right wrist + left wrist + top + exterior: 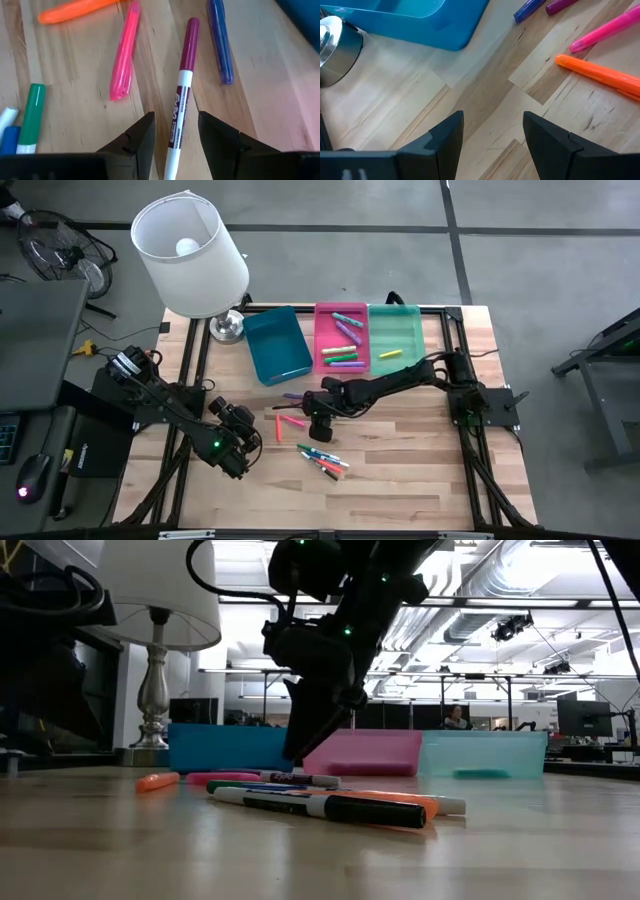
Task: Pick & Place Markers
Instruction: Put the dark pink dry erase marker into the dark blue bin
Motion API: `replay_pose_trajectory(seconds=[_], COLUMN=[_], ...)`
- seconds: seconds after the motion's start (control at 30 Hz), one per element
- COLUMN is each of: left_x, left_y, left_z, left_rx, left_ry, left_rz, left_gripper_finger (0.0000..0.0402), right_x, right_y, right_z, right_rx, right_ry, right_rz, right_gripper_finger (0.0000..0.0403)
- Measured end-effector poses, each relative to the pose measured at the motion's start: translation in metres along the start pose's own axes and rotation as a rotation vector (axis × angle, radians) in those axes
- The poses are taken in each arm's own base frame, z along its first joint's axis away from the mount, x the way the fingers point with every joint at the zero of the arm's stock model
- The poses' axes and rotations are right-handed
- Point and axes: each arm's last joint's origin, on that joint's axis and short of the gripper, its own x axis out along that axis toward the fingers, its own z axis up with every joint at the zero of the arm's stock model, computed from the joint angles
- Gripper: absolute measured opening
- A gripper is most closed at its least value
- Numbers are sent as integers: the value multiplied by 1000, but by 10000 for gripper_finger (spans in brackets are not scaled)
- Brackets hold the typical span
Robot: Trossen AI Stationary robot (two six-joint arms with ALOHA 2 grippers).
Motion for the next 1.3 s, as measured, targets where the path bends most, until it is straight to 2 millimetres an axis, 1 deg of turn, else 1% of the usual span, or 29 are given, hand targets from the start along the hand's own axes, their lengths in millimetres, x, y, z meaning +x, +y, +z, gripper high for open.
replay_pose_trajectory(seconds=[0.13,0.3,0.63,1.0,1.17,1.3], left_x=[0,0,0,0,0,0], left_y=[0,0,-1,-2,-2,-2], left_z=[0,0,0,0,0,0], left_rx=[0,0,-5,-12,-12,-12], left_ry=[-1,0,9,1,0,0], left_rz=[0,-1,-14,-19,-19,-19], left_gripper_finger=[200,200,200,200,200,200], right_x=[4,14,32,33,34,34], right_y=[1,2,-6,-12,-17,-17], right_z=[0,-2,-4,-5,-5,-6], right_rx=[1,1,16,57,74,60], right_ry=[-5,-7,1,44,62,71], right_rz=[2,5,8,45,51,53], right_gripper_finger=[139,139,139,138,122,103])
